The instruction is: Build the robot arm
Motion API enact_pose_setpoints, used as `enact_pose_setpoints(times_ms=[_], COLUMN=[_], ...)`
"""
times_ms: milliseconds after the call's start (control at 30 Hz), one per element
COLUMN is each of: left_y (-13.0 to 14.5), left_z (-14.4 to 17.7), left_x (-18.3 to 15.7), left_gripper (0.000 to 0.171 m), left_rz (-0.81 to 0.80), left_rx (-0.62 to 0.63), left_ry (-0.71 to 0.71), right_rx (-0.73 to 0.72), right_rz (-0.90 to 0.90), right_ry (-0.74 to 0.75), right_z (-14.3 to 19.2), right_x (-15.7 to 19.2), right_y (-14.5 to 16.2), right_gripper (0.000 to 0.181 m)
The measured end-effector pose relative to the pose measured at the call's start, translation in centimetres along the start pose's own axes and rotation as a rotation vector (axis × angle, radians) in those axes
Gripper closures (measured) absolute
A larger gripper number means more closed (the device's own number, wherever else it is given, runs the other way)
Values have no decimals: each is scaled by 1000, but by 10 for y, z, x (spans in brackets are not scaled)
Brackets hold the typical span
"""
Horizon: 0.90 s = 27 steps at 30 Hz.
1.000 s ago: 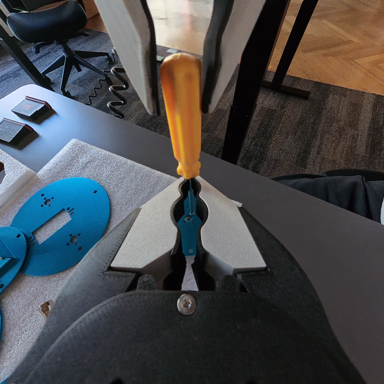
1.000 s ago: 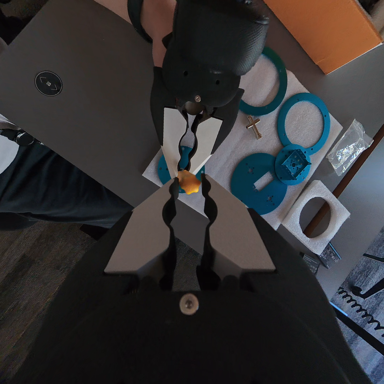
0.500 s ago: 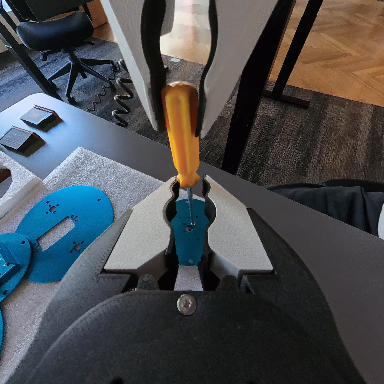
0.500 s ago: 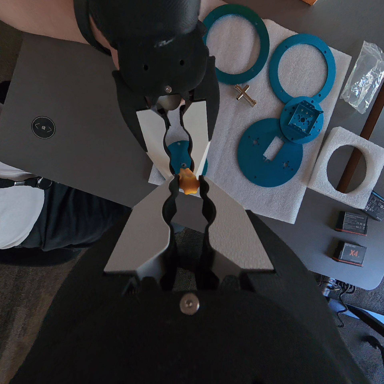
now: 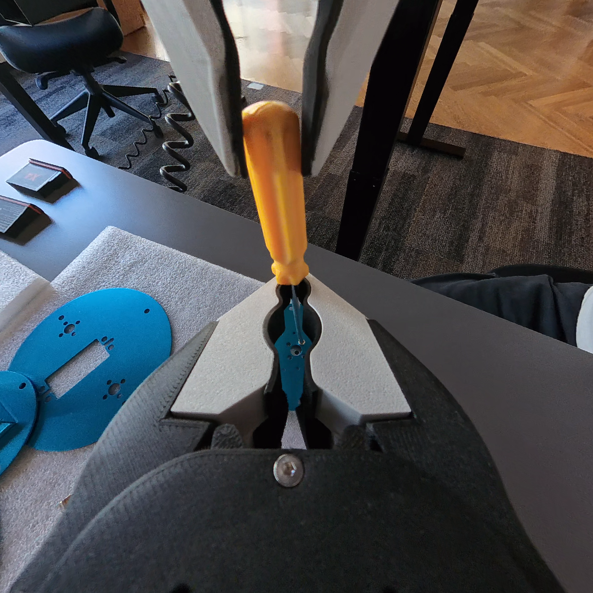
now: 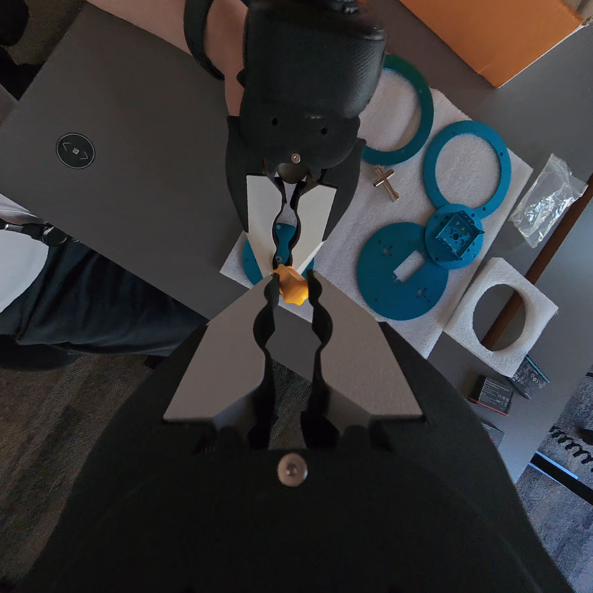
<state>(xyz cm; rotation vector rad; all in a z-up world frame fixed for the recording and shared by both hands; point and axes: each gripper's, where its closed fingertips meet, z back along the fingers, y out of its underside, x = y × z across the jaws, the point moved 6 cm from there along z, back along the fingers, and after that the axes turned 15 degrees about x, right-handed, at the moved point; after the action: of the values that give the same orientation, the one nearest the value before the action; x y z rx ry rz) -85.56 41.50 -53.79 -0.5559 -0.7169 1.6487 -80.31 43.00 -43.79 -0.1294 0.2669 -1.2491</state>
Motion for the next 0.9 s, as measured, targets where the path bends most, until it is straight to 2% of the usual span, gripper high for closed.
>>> enact_pose_setpoints(times_ms=[67, 167, 400, 433, 567, 633, 733, 833, 900], left_y=[1, 2, 1, 2, 2, 2, 1, 2, 2], left_z=[1, 2, -1, 0, 1, 1, 0, 0, 0], left_x=[1, 2, 3, 3, 2, 0, 0, 1, 2], left_gripper=[170, 170, 169, 169, 170, 170, 170, 170, 170], left_rz=[8, 18, 28, 33, 22, 12, 11, 20, 29], left_rx=[-2, -10, 1, -2, -12, -5, -2, -5, -9], left_ry=[8, 9, -22, -2, 12, 11, 6, 14, 15], right_rx=[7, -3, 13, 0, -30, -75, -103, -98, -80], right_rz=[-11, -160, -376, -375, -191, -148, -138, -158, -235], right_ry=[3, -47, 4, 2, 22, -22, -122, -98, -91], right_z=[-1, -3, -3, -3, -1, -1, -5, -6, -6], right_x=[-2, -6, -7, -7, -5, -7, -5, -6, -7], right_y=[-2, -4, 3, 2, 2, 3, 6, 6, 7], right_gripper=[164, 165, 164, 164, 158, 155, 164, 164, 164])
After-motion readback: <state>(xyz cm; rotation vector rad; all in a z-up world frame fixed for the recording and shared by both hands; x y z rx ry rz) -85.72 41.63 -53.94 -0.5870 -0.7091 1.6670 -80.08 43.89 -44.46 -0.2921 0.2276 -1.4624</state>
